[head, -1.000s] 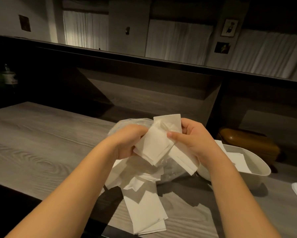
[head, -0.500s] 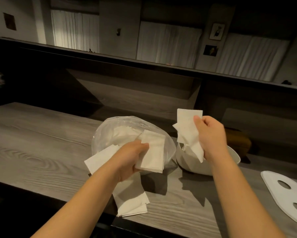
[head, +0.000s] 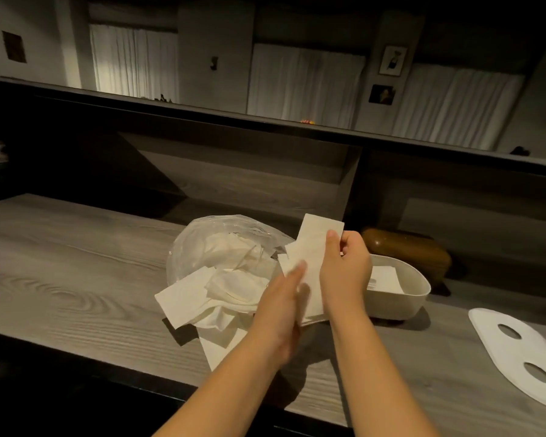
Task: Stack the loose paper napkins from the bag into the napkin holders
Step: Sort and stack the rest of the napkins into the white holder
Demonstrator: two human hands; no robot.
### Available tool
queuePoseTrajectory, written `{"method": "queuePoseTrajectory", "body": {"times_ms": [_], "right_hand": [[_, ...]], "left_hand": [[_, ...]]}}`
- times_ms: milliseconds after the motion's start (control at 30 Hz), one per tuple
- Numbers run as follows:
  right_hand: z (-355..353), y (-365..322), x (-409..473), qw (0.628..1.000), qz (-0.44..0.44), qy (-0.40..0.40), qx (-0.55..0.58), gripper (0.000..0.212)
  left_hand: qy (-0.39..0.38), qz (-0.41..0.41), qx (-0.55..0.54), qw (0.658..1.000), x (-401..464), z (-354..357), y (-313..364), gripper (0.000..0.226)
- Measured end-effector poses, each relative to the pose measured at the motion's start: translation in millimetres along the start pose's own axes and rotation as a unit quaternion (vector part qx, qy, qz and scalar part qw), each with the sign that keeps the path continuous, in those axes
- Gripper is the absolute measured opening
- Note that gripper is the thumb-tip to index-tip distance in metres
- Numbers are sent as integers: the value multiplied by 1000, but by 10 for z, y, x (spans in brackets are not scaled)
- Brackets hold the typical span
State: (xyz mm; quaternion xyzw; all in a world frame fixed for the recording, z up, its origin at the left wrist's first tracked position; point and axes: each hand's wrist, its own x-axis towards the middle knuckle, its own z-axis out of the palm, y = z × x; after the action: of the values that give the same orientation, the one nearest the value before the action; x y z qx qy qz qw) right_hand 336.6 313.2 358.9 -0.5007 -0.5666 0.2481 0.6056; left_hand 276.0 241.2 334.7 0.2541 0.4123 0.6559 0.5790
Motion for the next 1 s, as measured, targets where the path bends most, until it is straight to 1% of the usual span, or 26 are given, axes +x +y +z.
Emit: {"method": "queuePoseTrajectory", "body": {"times_ms": [67, 133, 200, 233, 267, 367, 400, 467, 500, 600, 667, 733, 800, 833, 867, 900, 967, 1000], "right_hand": [[-7, 6, 1, 999, 22, -1, 35, 27], [-103, -48, 71, 994, 47, 24, 95, 26], [-253, -149, 186, 992, 39, 62, 104, 23], [-320, -212, 229, 993, 30, 58, 98, 23], [-361, -269, 249, 995, 26, 29, 96, 24], [-353, -387, 154, 987, 43, -134, 81, 24], [-318, -399, 90, 981, 39, -178, 60, 23], [-216, -366, -20, 974, 7, -226, 2, 26], [-160, -336, -64, 972, -15, -231, -31, 27], [11, -244, -131, 973, -53, -210, -84, 29], [112, -209, -138, 969, -57, -223, -87, 24], [172, -206, -133, 972, -44, -226, -53, 14], [175, -218, -108, 980, -54, -186, -40, 5], [169, -215, -102, 978, -70, -185, -59, 5], [167, -210, -114, 970, -84, -214, -85, 8], [174, -201, -148, 952, -93, -268, -114, 11], [213, -185, -263, 897, -113, -389, -175, 21], [242, -168, -330, 866, -130, -437, -204, 32]], "left_hand": [[11, 22, 66, 998, 13, -16, -55, 26], [14, 26, 72, 997, -3, -39, -37, 31], [31, 26, 80, 996, -5, -95, 16, 30], [36, 26, 91, 995, 3, -129, 43, 31], [35, 29, 104, 994, 10, -158, 71, 33], [15, 41, 107, 993, 19, -197, 170, 38], [4, 48, 102, 994, 7, -196, 208, 37], [-15, 62, 68, 996, -28, -182, 277, 27], [-9, 62, 43, 997, -49, -178, 310, 23], [9, 47, -2, 999, -86, -234, 401, 27], [7, 28, 29, 999, -113, -299, 479, 19], [43, 47, 92, 994, -115, -396, 580, 3], [88, 75, 88, 989, -77, -543, 729, 18], [112, 98, 84, 985, -59, -636, 809, 21], [140, 121, 84, 979, -69, -717, 890, 22], [159, 143, 90, 973, -74, -787, 956, 20], [179, 166, 110, 963, -52, -922, 1027, 18], [186, 172, 119, 960, -42, -966, 1046, 18]]}}
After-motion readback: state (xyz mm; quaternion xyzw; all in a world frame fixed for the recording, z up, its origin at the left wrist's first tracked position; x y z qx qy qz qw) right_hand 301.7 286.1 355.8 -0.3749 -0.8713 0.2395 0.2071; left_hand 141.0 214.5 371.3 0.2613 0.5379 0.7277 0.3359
